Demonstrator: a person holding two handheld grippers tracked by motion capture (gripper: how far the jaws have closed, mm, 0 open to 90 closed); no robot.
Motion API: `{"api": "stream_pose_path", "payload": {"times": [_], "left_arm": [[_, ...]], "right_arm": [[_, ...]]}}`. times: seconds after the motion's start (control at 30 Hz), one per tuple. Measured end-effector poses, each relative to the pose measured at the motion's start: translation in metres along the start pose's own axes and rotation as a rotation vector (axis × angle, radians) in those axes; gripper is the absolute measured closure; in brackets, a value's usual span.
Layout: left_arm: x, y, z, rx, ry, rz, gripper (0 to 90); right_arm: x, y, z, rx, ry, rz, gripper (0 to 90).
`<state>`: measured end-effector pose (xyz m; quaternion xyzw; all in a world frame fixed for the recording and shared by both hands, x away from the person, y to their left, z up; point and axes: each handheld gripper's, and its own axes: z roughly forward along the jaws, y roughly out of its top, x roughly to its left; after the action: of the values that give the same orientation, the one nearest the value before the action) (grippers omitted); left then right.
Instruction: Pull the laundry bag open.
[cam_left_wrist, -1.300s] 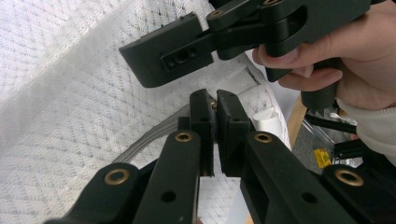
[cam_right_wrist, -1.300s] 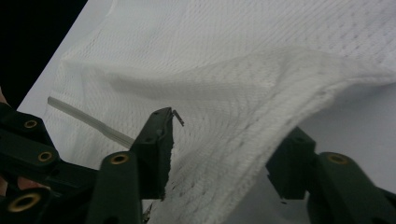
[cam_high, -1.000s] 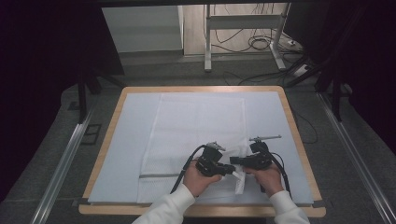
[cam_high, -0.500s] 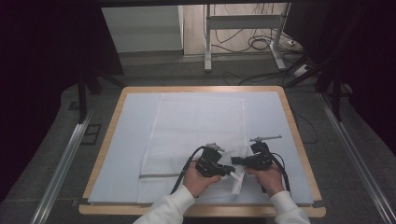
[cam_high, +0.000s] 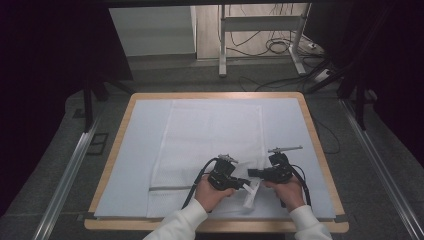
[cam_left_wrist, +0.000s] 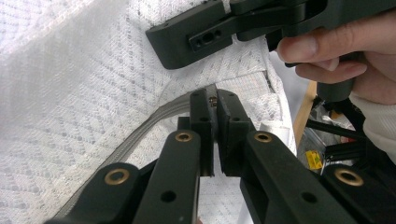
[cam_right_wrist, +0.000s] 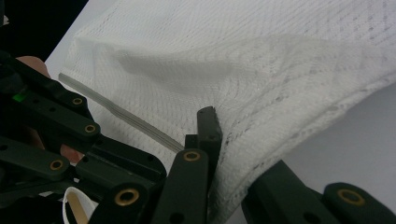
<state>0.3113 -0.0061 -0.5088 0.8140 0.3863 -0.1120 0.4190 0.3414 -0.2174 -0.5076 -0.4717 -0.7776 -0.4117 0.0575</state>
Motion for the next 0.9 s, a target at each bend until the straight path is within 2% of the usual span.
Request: {"api": "stream_pose_path", "payload": {"times": [0.17, 0.43, 0.6, 0.77, 0.9], "left_arm": [[0.002, -0.001, 0.0, 0.009, 0.004, 0.0, 86.9], [0.005, -0.002, 0.003, 0.004, 0.002, -0.027, 86.8], [0.006, -0.002, 0.004, 0.009, 0.012, -0.021, 86.8], [0.012, -0.005, 0.006, 0.009, 0.004, -0.044, 86.8], [0.011, -0.005, 0.006, 0.01, 0.01, -0.04, 86.8]], "right_arm": [[0.0, -0.001, 0.0, 0.001, -0.001, -0.003, 88.2], [0.0, -0.001, -0.001, 0.005, -0.003, -0.005, 88.2], [0.001, -0.001, -0.001, 0.009, -0.004, -0.007, 88.3], [0.001, -0.001, 0.0, 0.019, -0.002, -0.018, 88.3], [0.002, -0.001, 0.0, 0.024, -0.004, -0.022, 88.3]]}}
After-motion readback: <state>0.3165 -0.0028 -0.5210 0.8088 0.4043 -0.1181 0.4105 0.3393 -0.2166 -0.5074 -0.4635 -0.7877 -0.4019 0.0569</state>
